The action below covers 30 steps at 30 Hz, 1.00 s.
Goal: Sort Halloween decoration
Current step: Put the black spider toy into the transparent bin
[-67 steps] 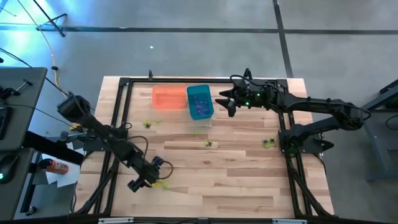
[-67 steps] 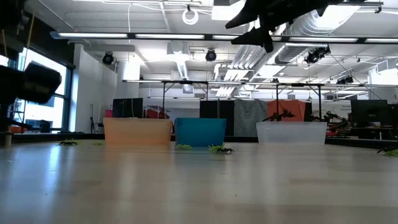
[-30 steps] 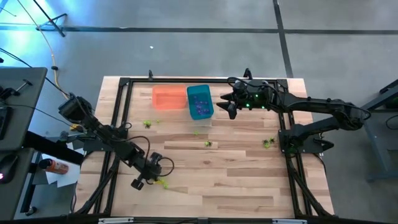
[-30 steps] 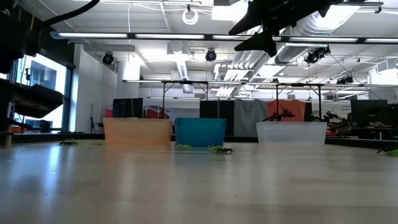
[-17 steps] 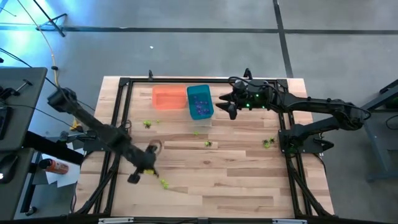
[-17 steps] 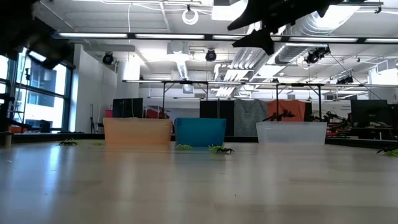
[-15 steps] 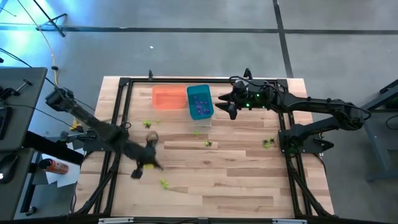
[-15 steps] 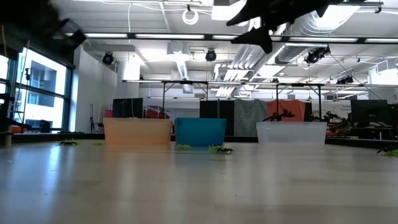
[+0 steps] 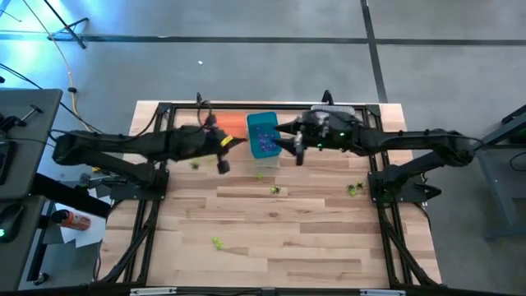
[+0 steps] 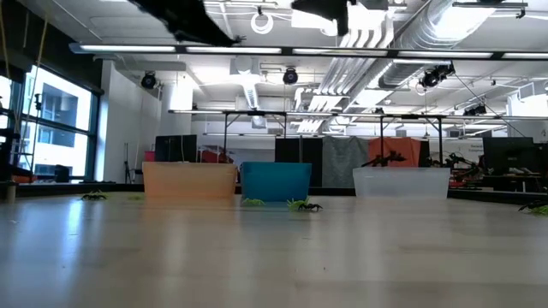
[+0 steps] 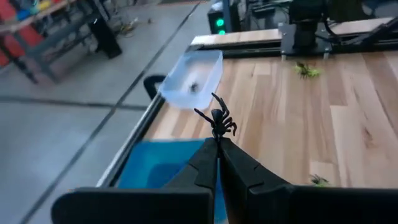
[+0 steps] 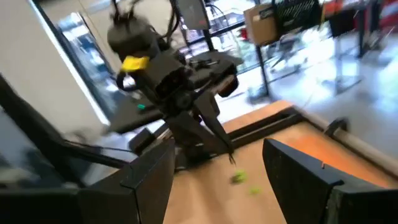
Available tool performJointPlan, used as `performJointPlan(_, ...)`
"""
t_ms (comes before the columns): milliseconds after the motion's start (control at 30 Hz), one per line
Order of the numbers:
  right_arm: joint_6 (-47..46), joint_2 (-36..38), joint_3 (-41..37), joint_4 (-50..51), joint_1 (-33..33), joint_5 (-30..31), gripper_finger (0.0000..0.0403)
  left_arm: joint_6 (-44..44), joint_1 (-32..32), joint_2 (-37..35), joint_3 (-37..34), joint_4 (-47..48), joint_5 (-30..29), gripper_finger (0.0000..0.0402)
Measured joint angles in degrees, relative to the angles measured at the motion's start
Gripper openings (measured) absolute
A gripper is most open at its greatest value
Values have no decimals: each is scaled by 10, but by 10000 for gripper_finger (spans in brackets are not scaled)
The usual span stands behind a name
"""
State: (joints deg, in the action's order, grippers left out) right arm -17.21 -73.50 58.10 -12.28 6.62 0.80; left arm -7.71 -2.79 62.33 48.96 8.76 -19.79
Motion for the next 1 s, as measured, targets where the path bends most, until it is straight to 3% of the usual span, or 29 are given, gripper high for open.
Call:
performJointPlan(133, 102, -57, 63, 39, -18, 47, 240, -68, -26, 60, 34, -53, 45, 0)
performJointPlan(400, 130, -89, 164, 191, 3, 65, 240, -110, -32, 72, 61, -71, 42, 0)
performJointPlan(767, 120, -103, 168, 193, 48, -39, 239, -108, -32, 73, 61, -117, 38, 0)
performJointPlan(1000, 97, -124, 168, 168, 51, -70, 202, -108, -35, 73, 61, -121, 26, 0)
